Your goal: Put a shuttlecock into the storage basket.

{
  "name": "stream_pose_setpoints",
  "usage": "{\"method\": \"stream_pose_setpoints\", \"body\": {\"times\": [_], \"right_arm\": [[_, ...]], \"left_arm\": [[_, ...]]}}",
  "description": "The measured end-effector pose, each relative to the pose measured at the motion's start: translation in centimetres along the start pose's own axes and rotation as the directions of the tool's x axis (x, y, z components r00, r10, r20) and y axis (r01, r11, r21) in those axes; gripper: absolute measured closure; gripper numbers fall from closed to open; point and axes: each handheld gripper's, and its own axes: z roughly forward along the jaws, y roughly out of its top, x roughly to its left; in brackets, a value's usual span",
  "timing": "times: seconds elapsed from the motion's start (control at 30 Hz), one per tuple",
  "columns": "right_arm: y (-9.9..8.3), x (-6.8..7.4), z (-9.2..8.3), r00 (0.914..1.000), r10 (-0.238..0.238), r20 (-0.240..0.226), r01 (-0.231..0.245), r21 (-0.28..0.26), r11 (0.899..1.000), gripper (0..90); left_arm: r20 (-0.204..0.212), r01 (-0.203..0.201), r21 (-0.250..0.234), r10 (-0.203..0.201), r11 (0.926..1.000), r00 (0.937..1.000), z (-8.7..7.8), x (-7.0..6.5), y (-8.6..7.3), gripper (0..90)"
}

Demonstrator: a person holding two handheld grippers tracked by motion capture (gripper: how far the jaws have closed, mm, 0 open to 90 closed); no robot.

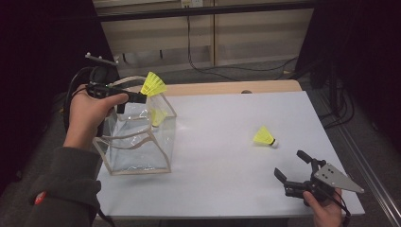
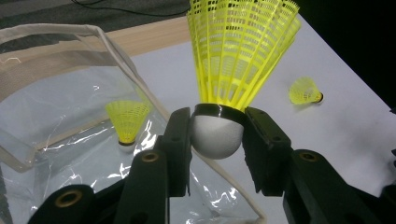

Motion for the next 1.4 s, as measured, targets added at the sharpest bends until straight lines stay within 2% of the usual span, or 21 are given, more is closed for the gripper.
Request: {"method": "stream_pose_setpoints", "body": {"times": [0.5,0.8,1.1,1.23,1.4], "right_arm": [[0.0,0.0,0.0,1.0,-0.002,-0.003,0.002,0.0,1.0,1.9],[0.0,0.0,0.0,1.0,-0.002,-0.005,0.002,0.0,1.0,1.9],[0.0,0.0,0.0,1.0,-0.004,-0.004,0.004,0.001,1.0,1.9],[0.1,0.0,0.0,1.0,-0.007,-0.005,0.007,0.001,1.0,1.9],[0.1,0.0,0.0,1.0,-0.002,-0.006,0.002,-0.001,1.0,1.9]], "left_arm": [[-0.031,0.013,-0.016,-0.013,0.9998,0.9994,-0.1,0.7,-0.3,63.2],[-0.057,0.037,-0.028,-0.038,0.9989,0.9977,0.3,1.3,-0.8,63.2],[-0.092,0.053,-0.046,-0.057,0.9976,0.9941,0.3,1.9,-1.1,63.2],[-0.125,0.059,-0.051,-0.064,0.997,0.99,0.4,2.1,-1.2,63.2],[-0.127,0.076,-0.062,-0.083,0.9952,0.9884,0.4,2.4,-1.4,63.1]]}}
